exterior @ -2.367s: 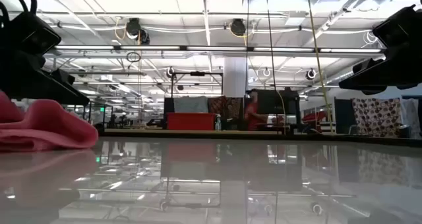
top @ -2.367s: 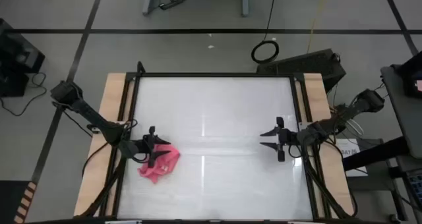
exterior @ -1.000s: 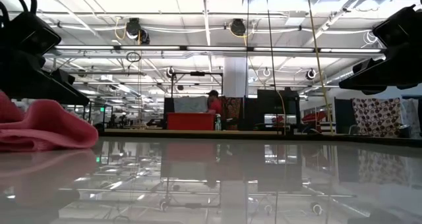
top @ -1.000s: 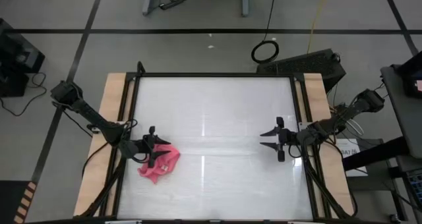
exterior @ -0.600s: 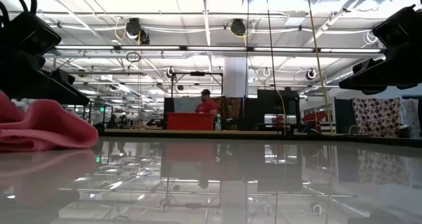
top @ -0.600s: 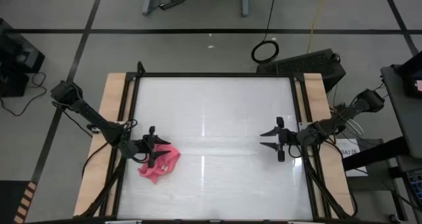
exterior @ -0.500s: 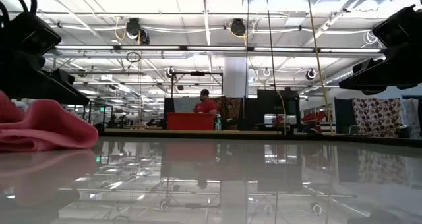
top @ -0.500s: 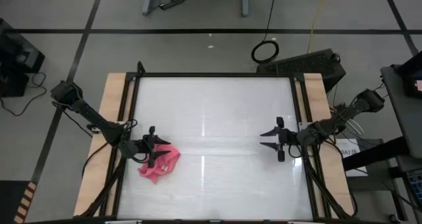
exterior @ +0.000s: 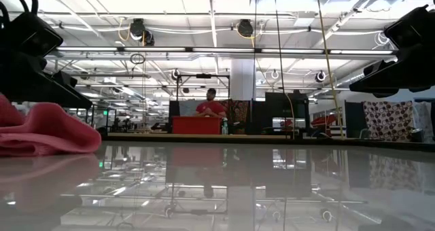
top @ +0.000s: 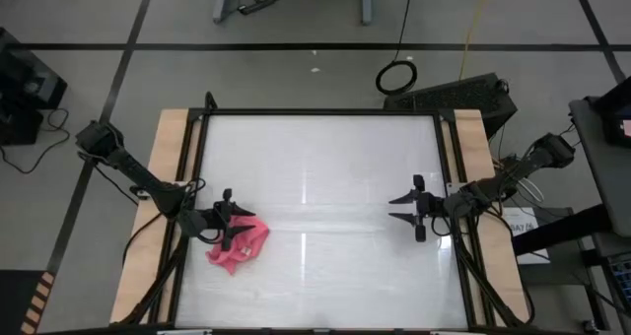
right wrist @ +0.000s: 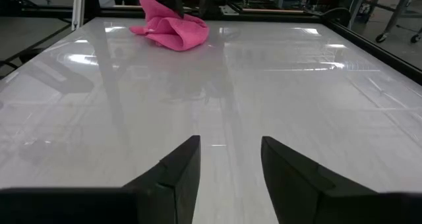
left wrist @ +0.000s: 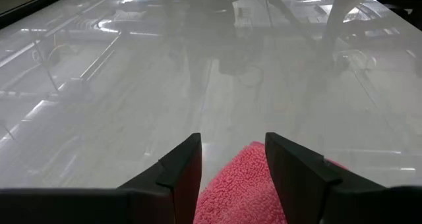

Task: Roll towel

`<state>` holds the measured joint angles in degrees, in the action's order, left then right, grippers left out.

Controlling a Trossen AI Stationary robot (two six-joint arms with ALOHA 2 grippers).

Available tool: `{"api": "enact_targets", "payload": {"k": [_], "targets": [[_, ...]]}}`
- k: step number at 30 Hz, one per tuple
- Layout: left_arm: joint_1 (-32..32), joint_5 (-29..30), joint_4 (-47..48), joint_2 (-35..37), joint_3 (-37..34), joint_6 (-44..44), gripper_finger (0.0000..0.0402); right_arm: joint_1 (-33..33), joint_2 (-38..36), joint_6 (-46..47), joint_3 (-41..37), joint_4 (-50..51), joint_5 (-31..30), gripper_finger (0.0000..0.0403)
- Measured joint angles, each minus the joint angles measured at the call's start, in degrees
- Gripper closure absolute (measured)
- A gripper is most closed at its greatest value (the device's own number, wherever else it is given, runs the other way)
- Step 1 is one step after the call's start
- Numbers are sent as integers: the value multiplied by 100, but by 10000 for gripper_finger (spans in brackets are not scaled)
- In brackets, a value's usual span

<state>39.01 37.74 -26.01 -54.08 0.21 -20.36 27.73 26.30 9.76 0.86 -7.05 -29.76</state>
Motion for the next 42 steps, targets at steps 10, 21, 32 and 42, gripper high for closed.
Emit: {"api": "enact_targets", "payload": {"k": [10, 21, 32, 42], "targets": [[0, 1, 2, -1, 0, -2, 229, 0, 1, 1, 0, 0, 0, 252], [0, 1, 0, 0, 1, 0, 229, 0, 0, 0, 0, 2, 0, 252], [-1, 1, -1, 0, 1, -2, 229, -1, 2, 0, 0, 0, 0, 252], [1, -1, 2, -1, 2, -2, 229, 0, 0, 573, 0, -390, 2, 252]]}}
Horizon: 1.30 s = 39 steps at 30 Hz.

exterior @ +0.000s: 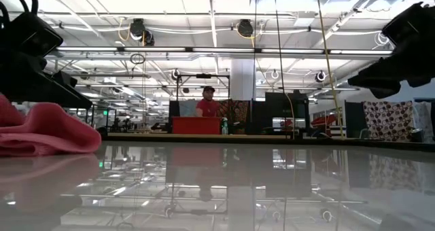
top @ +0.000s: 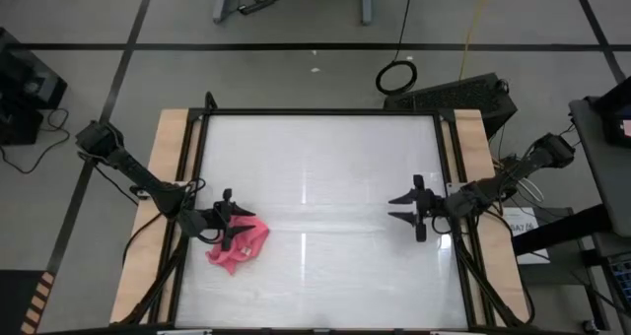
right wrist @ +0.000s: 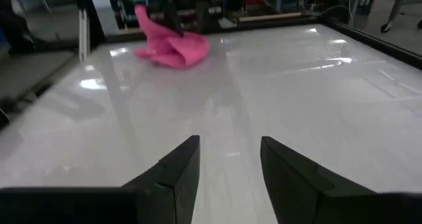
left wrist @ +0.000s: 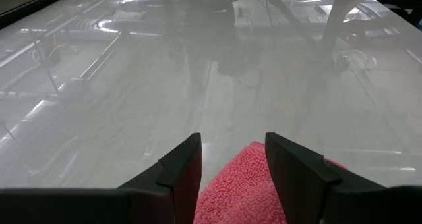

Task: Roll towel
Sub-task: Fold the pink towel

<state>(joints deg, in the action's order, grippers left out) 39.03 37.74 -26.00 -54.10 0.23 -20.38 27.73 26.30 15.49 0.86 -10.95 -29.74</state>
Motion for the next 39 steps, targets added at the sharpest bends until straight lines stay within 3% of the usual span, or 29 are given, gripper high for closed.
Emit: {"api": "enact_targets", "payload": {"k": [9, 14, 17, 20, 23, 29, 35, 39], "targets": [[0, 1, -1, 0, -1, 1, 229, -1, 0, -147, 0, -754, -8, 252], [0, 0, -2, 1, 0, 0, 229, -111, 35, -791, 21, -2589, -23, 249], [-2, 2, -2, -1, 0, 2, 229, -263, 193, -1385, 372, -3593, 115, 231], [0, 2, -2, -1, 0, 0, 229, -416, 553, -1926, 1085, -3657, 343, 202], [0, 2, -2, -1, -2, 0, 229, -560, 1248, -2223, 2025, -3230, 667, 170], [0, 2, -2, 1, 0, 0, 229, -837, 3271, -2418, 4052, -1431, 914, 123], [0, 0, -2, -1, -1, 2, 229, -1065, 5252, -2550, 5623, -630, 952, 110], [0, 0, -2, 0, -2, 1, 229, -1166, 6293, -2539, 6431, -382, 1532, 110]]}}
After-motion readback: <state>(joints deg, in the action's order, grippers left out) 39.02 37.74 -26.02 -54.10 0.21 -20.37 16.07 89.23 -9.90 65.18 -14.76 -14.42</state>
